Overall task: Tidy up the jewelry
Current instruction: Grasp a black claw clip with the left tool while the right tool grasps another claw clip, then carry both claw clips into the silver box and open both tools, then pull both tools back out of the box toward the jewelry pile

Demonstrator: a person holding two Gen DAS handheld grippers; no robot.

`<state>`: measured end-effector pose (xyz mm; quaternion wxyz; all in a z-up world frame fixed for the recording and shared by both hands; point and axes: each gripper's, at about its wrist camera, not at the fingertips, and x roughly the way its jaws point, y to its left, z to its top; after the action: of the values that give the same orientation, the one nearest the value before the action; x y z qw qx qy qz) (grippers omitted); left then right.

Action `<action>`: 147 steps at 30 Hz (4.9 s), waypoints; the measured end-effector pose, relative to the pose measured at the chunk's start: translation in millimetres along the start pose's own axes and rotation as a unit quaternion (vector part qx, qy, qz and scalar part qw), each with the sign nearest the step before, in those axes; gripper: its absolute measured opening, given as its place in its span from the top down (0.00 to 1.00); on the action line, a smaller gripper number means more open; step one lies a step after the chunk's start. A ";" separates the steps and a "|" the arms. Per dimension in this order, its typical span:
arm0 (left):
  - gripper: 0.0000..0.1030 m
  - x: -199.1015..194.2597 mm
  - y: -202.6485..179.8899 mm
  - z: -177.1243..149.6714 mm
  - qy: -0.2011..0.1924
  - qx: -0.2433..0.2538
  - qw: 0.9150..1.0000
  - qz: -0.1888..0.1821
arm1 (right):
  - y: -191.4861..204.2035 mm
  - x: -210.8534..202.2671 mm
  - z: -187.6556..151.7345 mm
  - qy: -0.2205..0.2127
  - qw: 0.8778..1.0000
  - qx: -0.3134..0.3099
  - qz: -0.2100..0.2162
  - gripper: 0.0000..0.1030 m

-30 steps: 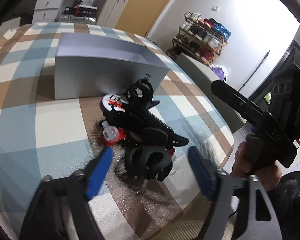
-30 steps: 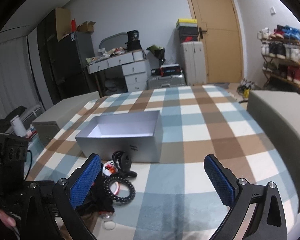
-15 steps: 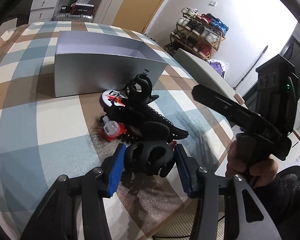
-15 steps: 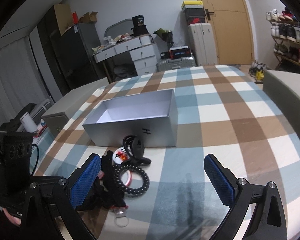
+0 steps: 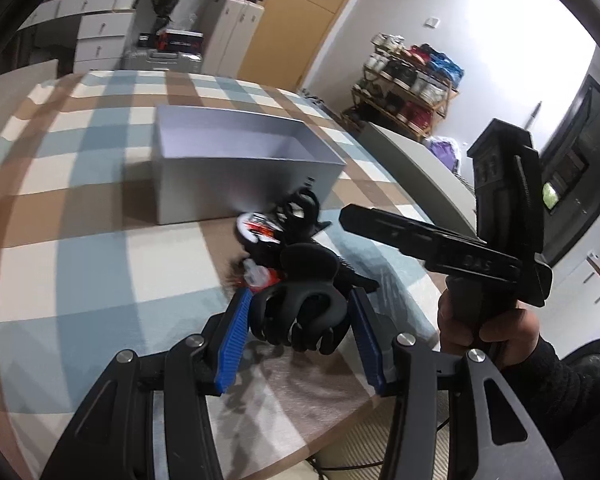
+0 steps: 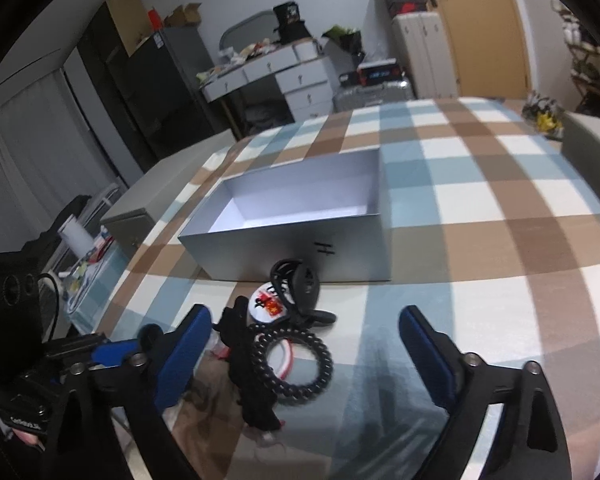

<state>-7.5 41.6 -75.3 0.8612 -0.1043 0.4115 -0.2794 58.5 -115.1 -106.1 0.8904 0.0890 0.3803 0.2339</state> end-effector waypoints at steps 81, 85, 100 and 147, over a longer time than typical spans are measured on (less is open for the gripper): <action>0.57 69.7 33.1 127.1 0.042 0.009 0.998 0.042 | -13.0 67.2 102.5 0.043 0.998 0.010 0.051 0.70; 0.57 70.0 35.7 129.1 0.038 0.004 0.997 0.059 | -15.6 70.7 102.9 0.046 0.997 0.022 0.055 0.70; 0.29 44.9 17.5 122.2 -0.014 0.045 0.990 0.136 | -20.5 36.2 96.0 0.010 0.998 0.037 0.043 0.39; 0.01 -2.8 -12.3 -14.0 -0.127 0.000 0.957 0.262 | -7.0 -51.4 -60.5 -0.078 0.996 0.029 -0.012 0.01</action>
<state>-24.5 33.7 -77.3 0.9495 -0.0271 0.3112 -0.0283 -13.4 -147.2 -117.9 0.9170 0.1283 0.3177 0.2044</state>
